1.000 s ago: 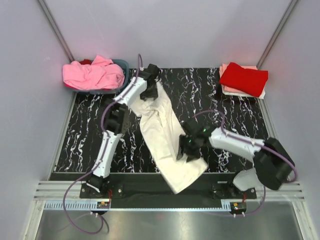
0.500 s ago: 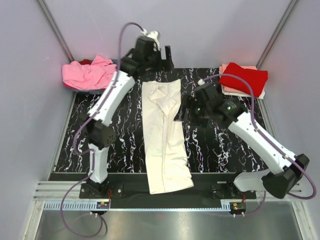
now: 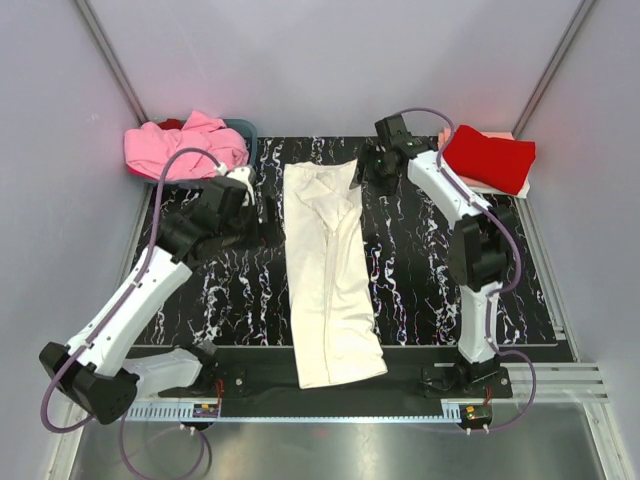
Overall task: Fold and stack the t-shirts
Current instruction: Fold the tshirt
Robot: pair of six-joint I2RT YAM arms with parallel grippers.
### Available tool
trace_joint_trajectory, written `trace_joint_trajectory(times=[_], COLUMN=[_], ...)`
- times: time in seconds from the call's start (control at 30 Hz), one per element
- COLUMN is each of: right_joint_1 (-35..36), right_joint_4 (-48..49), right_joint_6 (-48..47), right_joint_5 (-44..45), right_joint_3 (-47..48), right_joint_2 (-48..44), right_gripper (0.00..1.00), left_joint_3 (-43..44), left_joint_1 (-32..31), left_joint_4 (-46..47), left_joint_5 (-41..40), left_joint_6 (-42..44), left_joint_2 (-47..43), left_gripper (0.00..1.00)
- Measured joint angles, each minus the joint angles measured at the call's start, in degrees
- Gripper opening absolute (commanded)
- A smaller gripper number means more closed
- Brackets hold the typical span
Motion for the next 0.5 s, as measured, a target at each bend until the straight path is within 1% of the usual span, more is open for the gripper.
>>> trace_joint_trajectory(times=[0.13,0.3,0.37,0.5], right_joint_1=[-2.1,-4.1,-4.7,-5.6], right_joint_4=[0.6,0.5,0.7,1.4], right_joint_6=[-1.3,-1.9,-1.9,-1.6], right_joint_5=[-0.9,-3.0,-4.4,-7.2], right_joint_3=[10.5,20.0,21.6,22.6], right_joint_2=[11.0,22.5,25.5,29.7], right_gripper=[0.7,0.67,0.64,0.6], left_joint_3=[-5.9,-13.9,-16.9,-22.0], left_joint_1=[-2.3,-2.4,-2.4,-2.4], left_joint_4=[-4.1,-3.5,-3.3,-3.1], left_joint_5=[-0.8,-1.0,-0.9,-0.9], left_joint_6=[-1.0,-1.4,-1.4,-1.3], left_joint_2=[-6.2,-19.1,-23.2,-28.2], left_gripper=[0.98,0.99,0.99,0.99])
